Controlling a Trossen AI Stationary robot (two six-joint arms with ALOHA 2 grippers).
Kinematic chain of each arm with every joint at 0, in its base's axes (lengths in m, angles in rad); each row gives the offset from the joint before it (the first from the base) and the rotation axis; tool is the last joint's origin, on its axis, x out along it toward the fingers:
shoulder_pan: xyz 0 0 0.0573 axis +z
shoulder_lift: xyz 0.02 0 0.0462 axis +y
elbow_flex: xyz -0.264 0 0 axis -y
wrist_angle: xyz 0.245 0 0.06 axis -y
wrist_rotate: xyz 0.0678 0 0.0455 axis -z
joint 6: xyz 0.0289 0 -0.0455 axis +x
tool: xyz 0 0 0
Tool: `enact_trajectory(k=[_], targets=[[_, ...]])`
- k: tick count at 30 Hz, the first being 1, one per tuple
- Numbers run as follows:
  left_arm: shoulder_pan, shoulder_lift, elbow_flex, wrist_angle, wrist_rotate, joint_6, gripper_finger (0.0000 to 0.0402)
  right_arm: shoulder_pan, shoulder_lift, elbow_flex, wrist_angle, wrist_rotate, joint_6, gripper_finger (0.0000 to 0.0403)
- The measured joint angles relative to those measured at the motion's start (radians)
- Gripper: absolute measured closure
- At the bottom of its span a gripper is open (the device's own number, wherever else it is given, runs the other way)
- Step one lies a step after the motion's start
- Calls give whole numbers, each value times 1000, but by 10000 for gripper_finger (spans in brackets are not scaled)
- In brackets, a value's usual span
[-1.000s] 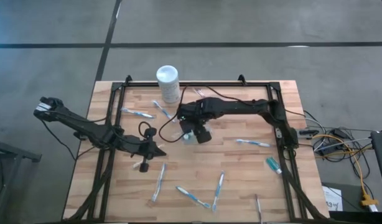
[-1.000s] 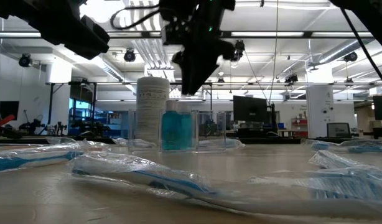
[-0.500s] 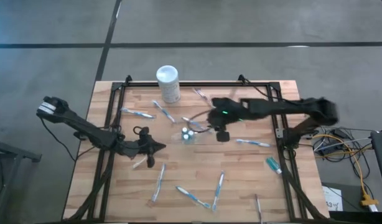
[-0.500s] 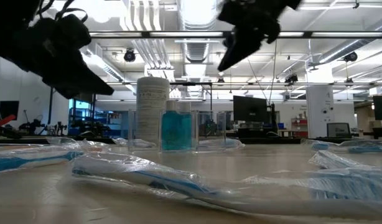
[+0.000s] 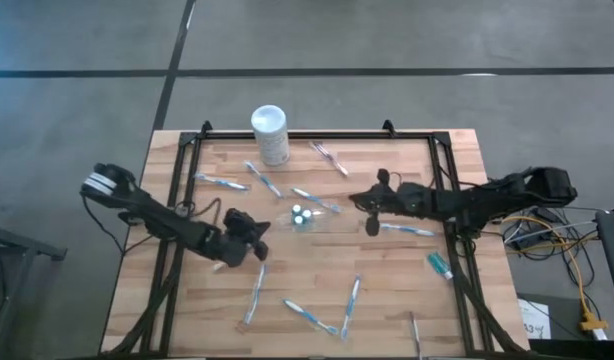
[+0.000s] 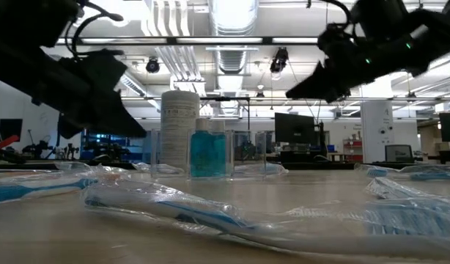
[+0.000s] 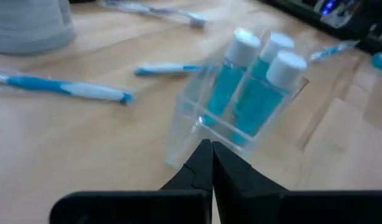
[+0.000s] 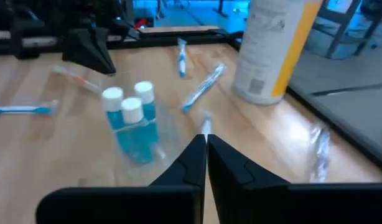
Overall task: Pick & Place toothbrushing station
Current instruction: Adjust the transparent organizer
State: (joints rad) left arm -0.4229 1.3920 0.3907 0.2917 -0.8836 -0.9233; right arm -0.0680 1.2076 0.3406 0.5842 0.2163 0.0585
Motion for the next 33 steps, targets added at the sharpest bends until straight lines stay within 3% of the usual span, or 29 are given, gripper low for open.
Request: enact_trajectory(k=[7,14,23,33], targets=[[-7,172,118,-78,-136,-66,400,-1,91,-86,148,-38,36,390],[-11,257,226,-318,-187,-200,401,6,228,6,171,-36,54,390],[-14,253,244,-509,-212,-353,401,54,487,134,193,208,123,390],[12,249,245,-489,-196,-310,400,103,584,207,214,232,139,390]])
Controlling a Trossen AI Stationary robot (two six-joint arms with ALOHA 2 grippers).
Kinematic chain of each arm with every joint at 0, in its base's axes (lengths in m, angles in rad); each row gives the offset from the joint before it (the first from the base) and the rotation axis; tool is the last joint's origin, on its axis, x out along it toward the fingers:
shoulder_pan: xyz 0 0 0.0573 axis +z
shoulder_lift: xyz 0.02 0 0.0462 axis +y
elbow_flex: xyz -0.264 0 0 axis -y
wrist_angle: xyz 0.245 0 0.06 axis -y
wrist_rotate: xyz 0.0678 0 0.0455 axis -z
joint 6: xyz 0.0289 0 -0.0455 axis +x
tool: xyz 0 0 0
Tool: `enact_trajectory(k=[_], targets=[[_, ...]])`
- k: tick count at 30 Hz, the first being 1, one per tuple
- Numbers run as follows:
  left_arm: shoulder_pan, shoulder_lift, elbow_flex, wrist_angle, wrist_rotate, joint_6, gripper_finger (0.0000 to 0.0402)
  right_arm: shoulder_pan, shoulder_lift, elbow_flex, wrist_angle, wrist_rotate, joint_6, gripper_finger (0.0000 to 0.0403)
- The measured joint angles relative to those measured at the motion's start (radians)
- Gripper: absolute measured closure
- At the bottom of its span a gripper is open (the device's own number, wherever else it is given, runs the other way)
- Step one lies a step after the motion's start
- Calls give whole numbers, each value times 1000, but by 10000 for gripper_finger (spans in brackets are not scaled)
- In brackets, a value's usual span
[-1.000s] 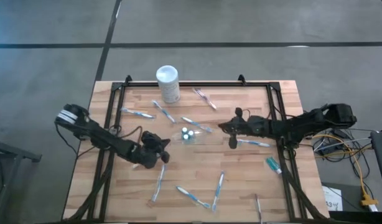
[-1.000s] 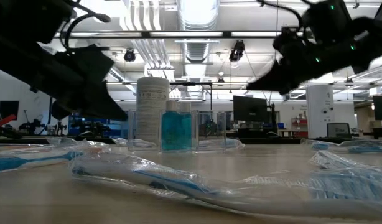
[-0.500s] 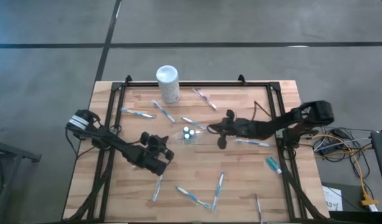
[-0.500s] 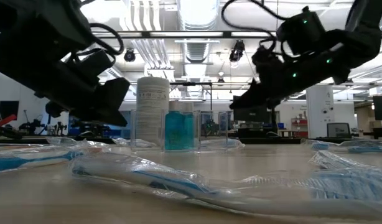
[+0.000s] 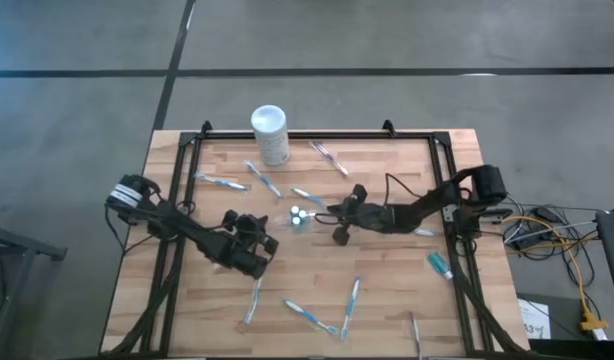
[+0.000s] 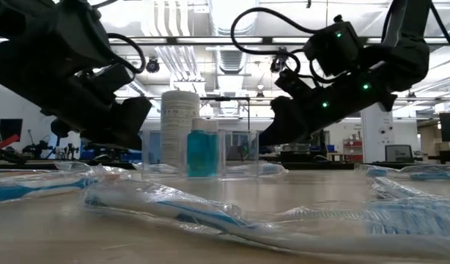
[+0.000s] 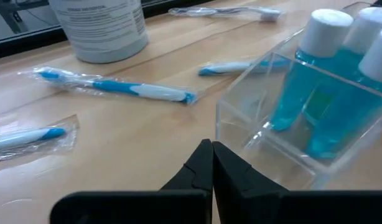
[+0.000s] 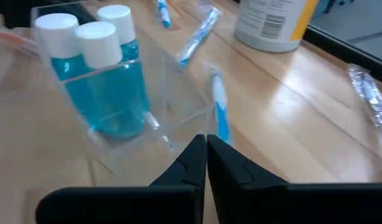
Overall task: Pick & Place toothbrushing station
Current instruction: Adjust the transparent organizer
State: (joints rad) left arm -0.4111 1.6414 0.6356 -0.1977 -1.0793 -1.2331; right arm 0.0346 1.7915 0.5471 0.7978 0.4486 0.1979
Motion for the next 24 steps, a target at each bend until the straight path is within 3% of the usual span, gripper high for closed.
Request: enact_trajectory(k=[9,17,24], targets=[[53,-4,4,18,52,107,401,46,-1,2,-5,4,13,390],[62,-4,5,22,59,114,400,51,-1,2,-5,3,13,390],[51,-9,6,26,70,168,376,51,-36,-20,-9,4,13,390]])
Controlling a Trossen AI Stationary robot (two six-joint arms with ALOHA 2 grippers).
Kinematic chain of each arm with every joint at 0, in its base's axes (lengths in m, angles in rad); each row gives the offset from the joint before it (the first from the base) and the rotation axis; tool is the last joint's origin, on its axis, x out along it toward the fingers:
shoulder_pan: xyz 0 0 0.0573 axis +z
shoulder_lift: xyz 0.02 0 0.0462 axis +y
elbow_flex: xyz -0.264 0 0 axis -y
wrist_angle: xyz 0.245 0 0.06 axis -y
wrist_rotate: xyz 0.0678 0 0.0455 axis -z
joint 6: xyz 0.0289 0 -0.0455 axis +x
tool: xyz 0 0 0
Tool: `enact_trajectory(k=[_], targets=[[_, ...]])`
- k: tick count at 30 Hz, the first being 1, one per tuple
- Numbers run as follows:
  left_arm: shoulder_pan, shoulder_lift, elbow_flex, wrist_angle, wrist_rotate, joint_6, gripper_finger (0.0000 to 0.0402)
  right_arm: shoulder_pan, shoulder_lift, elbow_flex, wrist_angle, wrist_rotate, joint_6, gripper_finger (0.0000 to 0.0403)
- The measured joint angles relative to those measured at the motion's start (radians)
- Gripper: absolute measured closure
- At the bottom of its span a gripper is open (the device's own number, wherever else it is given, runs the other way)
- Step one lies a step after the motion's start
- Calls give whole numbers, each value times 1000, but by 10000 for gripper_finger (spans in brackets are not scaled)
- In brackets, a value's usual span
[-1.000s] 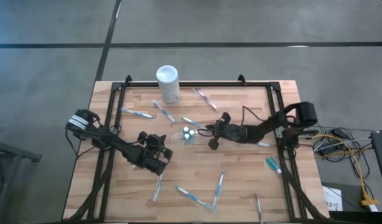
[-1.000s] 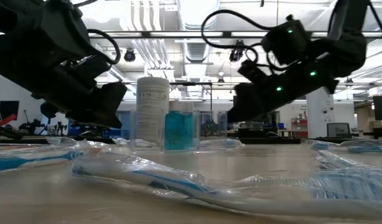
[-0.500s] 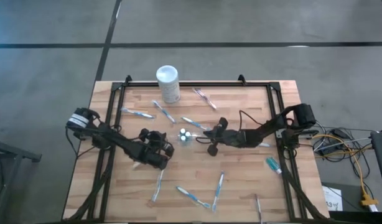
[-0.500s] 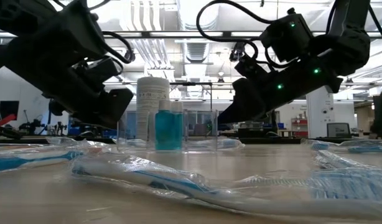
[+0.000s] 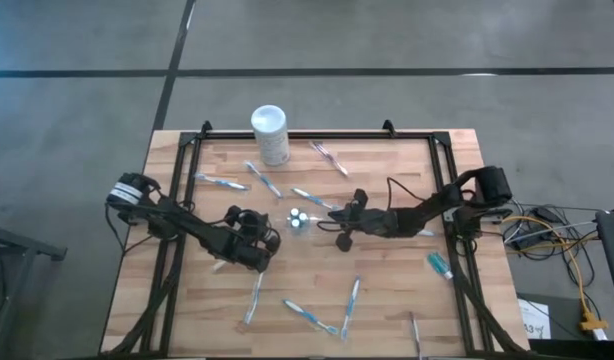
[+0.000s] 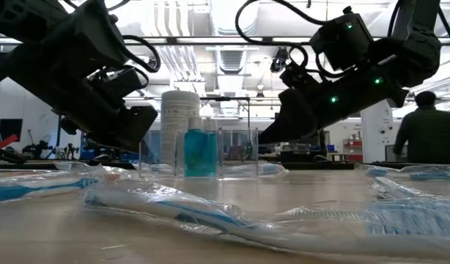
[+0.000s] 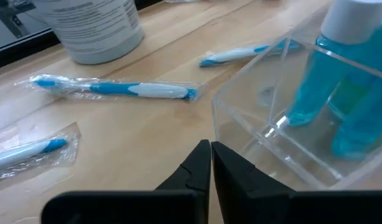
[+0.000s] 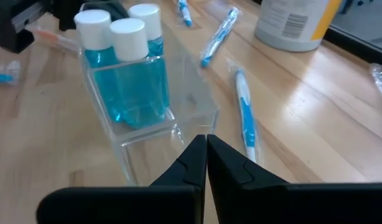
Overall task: Pick & Place toothbrushing station
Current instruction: Adjust the transparent organizer, then put the blue mouthwash into the transparent organizer
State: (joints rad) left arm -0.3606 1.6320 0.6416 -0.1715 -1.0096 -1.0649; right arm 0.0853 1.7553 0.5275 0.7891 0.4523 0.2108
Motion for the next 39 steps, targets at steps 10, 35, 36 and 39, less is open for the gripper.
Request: enact_trajectory(k=[10,35,36,39], targets=[[-4,-30,4,-12,2,49,361,0,-104,-54,-30,19,21,390],[-183,-270,-5,-118,19,410,365,4,-217,-151,20,-266,-117,390],[-194,-307,-5,-117,31,466,368,4,-237,-167,51,-300,-132,390],[-213,-436,-5,-98,108,656,385,2,-320,-231,130,-377,-166,390]])
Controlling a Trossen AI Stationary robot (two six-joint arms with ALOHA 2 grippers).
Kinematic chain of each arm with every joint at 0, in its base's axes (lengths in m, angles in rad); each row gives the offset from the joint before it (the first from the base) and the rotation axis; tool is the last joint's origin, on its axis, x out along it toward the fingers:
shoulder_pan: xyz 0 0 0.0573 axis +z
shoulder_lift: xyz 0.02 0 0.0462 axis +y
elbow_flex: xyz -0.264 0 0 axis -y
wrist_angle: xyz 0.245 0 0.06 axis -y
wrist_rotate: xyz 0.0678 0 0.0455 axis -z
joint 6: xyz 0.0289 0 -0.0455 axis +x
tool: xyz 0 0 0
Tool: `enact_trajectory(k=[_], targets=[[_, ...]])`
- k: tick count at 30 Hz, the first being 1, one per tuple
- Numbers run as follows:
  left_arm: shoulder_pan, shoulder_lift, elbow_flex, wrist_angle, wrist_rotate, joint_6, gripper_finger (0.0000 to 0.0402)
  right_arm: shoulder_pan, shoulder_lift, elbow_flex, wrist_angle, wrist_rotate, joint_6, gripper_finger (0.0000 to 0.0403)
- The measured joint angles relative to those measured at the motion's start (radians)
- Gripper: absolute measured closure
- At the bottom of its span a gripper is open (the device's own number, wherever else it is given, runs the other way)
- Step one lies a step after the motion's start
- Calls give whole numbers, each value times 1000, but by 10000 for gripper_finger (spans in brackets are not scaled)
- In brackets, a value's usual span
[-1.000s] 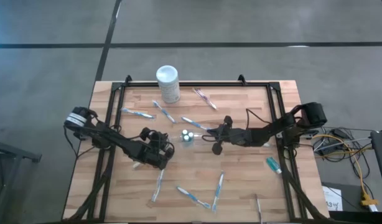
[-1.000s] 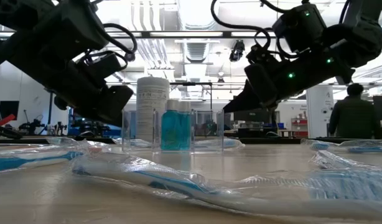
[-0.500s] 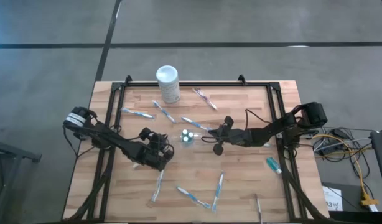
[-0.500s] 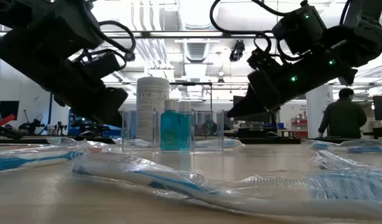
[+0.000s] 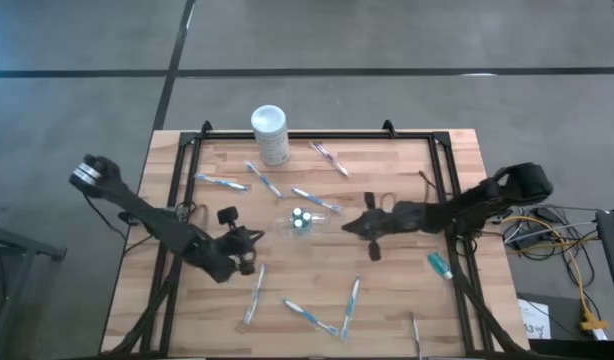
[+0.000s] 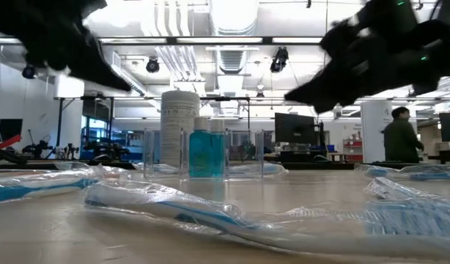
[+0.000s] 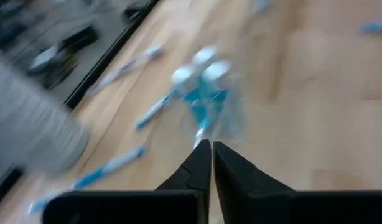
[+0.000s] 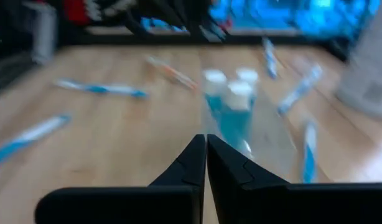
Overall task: Pick & Place toothbrushing station
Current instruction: Put the blue mouthwash into the transparent organizer
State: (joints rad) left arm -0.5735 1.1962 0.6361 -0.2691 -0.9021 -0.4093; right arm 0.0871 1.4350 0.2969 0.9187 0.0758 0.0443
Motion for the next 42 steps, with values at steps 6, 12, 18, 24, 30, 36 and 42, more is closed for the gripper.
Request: enact_trajectory(k=[6,12,18,24,30,36,42], targets=[[21,-299,-1,29,214,288,397,-37,-264,-118,25,-8,4,390],[82,-561,-30,64,522,471,399,-96,-537,-198,-35,-197,38,390],[143,-770,-150,55,516,462,400,-131,-742,-208,-292,-284,83,390],[154,-1005,-339,119,500,394,400,-131,-876,-249,-337,-285,81,390],[153,-1182,-466,112,472,332,400,-131,-948,-286,-339,-285,106,390],[153,-1188,-521,94,464,319,399,-131,-956,-288,-373,-285,111,390],[153,-1190,-559,103,466,306,397,-131,-949,-288,-465,-284,113,390]])
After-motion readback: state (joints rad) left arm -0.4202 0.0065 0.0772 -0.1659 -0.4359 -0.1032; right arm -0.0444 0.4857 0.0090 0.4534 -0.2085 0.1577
